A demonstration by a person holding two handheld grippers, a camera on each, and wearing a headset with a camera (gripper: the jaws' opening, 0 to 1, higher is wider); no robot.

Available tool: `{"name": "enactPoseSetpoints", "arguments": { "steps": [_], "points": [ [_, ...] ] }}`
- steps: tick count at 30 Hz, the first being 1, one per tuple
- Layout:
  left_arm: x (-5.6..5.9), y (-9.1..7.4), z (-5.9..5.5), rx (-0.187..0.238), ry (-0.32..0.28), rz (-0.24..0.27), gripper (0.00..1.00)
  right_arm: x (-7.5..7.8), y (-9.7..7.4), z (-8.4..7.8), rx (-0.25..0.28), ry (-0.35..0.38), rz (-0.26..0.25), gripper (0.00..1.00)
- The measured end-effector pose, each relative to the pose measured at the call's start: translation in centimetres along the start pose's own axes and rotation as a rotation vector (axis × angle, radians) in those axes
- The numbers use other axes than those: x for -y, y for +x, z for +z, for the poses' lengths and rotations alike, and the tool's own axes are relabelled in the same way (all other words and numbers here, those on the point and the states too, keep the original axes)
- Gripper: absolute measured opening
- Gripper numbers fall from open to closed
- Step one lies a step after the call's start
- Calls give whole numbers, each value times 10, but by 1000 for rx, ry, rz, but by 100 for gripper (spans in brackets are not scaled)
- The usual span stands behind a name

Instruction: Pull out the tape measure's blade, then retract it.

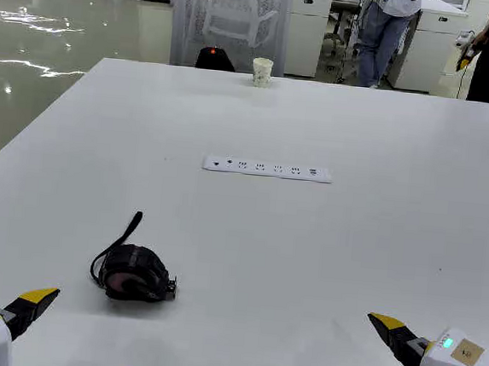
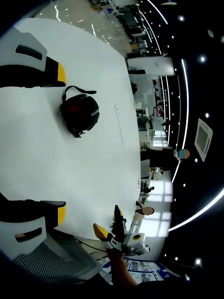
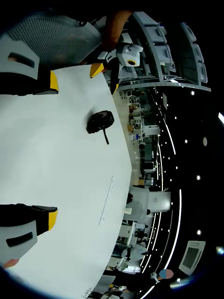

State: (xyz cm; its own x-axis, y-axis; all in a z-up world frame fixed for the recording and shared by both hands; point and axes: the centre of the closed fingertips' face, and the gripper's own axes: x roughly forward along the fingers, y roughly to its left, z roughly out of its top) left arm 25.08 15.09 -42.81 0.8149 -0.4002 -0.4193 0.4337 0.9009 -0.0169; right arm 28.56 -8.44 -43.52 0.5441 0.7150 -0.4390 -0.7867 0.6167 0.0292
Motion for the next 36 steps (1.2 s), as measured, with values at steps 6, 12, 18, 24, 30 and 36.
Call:
{"name": "enactPoseSetpoints", "arguments": {
  "steps": [6,12,18,24,30,36],
  "points": [
    [0,0,0,0,0,1,99,-1,0,-1,-4,1,2,98],
    [0,0,0,-2,0,0,99,-2,0,0,-1,-3,8,99],
    [0,0,0,-3,1,-2,99,-1,-1,0,-1,-4,7,99],
    [0,1,0,-3,3,-3,99,0,-1,0,-4,-4,8,99],
    [1,1,0,-9,5,-6,99,-2,0,-2,-15,-4,18,99],
    [1,2,0,-13,8,-10,99,-2,0,-3,-25,-8,25,99]
  ]
}}
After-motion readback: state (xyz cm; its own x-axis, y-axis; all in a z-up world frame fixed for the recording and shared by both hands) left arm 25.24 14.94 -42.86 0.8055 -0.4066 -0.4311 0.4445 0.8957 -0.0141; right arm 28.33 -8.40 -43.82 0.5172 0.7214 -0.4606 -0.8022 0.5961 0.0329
